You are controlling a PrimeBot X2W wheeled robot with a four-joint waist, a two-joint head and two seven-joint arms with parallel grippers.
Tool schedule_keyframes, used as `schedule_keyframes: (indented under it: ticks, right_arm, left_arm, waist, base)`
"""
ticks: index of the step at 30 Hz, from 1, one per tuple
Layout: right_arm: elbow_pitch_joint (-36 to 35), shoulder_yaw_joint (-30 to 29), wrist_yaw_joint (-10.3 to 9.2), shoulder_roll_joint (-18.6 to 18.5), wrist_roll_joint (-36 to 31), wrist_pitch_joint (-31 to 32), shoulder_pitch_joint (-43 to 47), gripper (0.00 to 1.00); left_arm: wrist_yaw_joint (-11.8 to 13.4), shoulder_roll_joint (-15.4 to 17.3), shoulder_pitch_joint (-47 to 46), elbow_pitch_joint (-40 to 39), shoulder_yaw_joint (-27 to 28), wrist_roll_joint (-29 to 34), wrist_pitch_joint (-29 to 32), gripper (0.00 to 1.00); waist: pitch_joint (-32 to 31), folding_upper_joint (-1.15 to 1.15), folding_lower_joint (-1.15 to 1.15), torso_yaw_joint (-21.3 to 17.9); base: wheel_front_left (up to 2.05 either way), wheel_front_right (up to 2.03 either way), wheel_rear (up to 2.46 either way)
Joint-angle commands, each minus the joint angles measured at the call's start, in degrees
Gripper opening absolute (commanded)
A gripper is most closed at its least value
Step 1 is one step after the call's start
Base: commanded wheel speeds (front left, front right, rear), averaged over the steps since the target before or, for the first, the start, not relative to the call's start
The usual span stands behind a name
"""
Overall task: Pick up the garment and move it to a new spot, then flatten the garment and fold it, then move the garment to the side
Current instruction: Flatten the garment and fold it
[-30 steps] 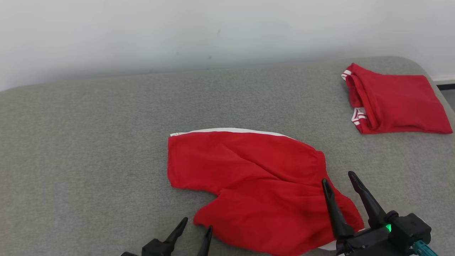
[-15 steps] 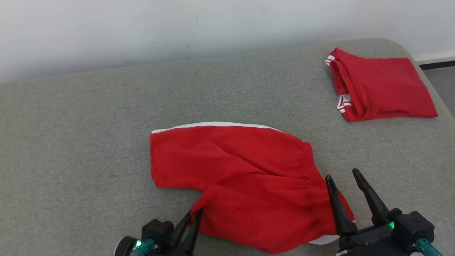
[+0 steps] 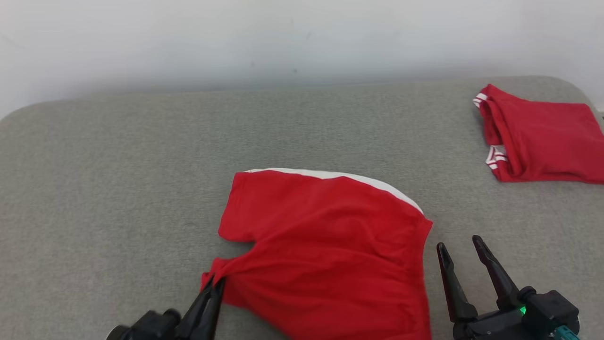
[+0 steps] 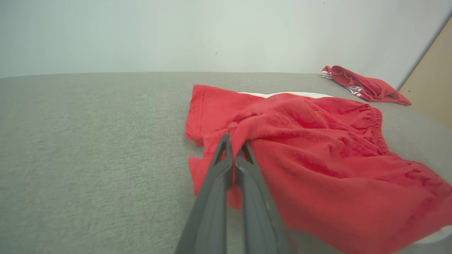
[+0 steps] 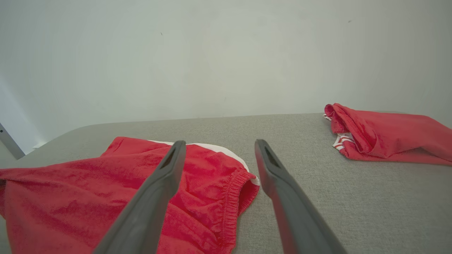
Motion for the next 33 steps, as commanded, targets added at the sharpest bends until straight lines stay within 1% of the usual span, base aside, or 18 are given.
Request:
schedule_keyframes:
  ticks: [1,4,8,13,18,24,28,33]
  right_arm:
    - [-0.01,-0.23,-0.15,0.3,-0.18,0.0,0.59,1.0]
    - [0.25,-0.26,-0.15,0.47,-0.34,-0.01,0.68,1.0]
    - [0.78,-0.09,-0.15,0.51,-0.27,0.0,0.07,1.0]
    - [1.45,0.23,-0.15,0.37,-0.22,-0.01,-0.81,1.0]
    - [2.27,0.12,-0.15,0.27,-0.54,-0.01,-1.89,1.0]
    - [3.01,-0.54,-0.15,0.76,-1.02,0.0,-3.26,1.0]
    - [3.8,-1.45,-0.15,1.47,-1.48,-0.01,-4.64,1.0]
    - [4.6,-1.76,-0.15,2.0,-1.66,0.0,-5.99,1.0]
  left_arm:
    - [0.33,1.14,2.23,-1.59,0.9,0.7,0.0,0.0]
    - [0.59,2.32,5.38,-3.57,1.71,1.03,0.0,0.0]
    - [0.59,2.77,7.7,-4.53,1.86,0.75,0.0,0.0]
    - [0.43,2.33,5.82,-4.38,0.79,0.9,0.0,0.0]
    - [0.15,2.8,0.59,-2.56,-1.2,1.62,0.0,0.0]
    - [0.03,4.26,-9.03,2.13,-3.11,1.34,0.0,0.0]
    - [0.02,5.6,-17.1,9.3,-5.9,0.7,0.0,0.0]
    - [0.06,5.47,-23.43,16.27,-8.96,-1.02,0.0,0.0]
  waist:
    - [-0.36,0.0,0.0,2.04]
    - [-0.12,0.0,0.0,2.93]
    - [0.25,0.0,0.0,3.09]
    - [0.98,0.0,0.0,2.16]
    - [2.3,0.0,0.0,-0.38]
    - [5.17,0.0,0.0,-3.98]
    - [7.53,0.0,0.0,-6.24]
    - [8.91,0.0,0.0,-7.36]
  base:
    - [0.0,0.0,0.0]
    - [0.0,0.0,0.0]
    - [0.0,0.0,0.0]
    - [0.0,0.0,0.0]
    - [0.0,0.0,0.0]
    - [0.0,0.0,0.0]
    - [0.0,0.0,0.0]
    - [0.0,0.0,0.0]
